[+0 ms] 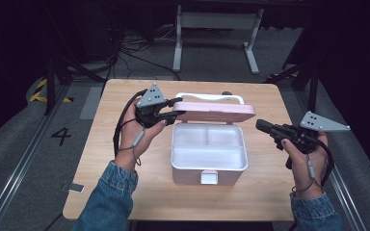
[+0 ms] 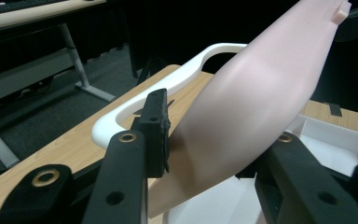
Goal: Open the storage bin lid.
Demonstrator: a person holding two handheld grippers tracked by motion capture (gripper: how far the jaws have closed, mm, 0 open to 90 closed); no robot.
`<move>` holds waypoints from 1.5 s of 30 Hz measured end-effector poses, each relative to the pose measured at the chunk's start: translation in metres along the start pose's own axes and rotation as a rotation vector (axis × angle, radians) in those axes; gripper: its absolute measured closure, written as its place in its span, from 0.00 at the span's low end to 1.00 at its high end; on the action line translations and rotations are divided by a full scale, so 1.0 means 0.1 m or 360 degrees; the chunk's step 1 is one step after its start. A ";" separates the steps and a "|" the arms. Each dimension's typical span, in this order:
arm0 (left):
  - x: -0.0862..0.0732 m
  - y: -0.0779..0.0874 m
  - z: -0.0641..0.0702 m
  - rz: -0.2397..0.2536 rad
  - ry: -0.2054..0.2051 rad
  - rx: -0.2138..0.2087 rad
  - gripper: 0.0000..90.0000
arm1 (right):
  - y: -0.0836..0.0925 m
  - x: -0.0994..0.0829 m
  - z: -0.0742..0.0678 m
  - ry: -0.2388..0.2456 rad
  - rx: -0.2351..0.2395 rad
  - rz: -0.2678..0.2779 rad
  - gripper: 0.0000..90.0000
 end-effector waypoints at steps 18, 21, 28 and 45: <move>0.09 -0.10 -0.26 -0.0005 0.0065 0.0094 0.76 | 0.28 -0.08 0.24 -0.0030 -0.0139 0.0003 1.00; 0.09 -0.11 -0.30 -0.0006 0.0074 0.0103 0.77 | 0.24 -0.18 0.26 -0.0017 -0.0125 -0.0097 0.94; 0.11 -0.16 -0.44 -0.0066 0.0080 0.0122 0.77 | 0.16 -0.31 0.34 0.0059 -0.0189 -0.0195 0.89; 0.09 -0.29 -0.76 -0.0118 0.0112 0.0175 0.75 | 0.11 -0.46 0.43 0.0049 -0.0198 -0.0293 0.86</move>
Point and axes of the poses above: each handheld gripper's, and its own axes: y roughly backward along the jaws, x roughly out of its top, z roughly to its right, the point moved 10 cm from there along -y, roughly forward along the jaws, and after that the axes turned 14 degrees about -x, right-handed, at the moved point
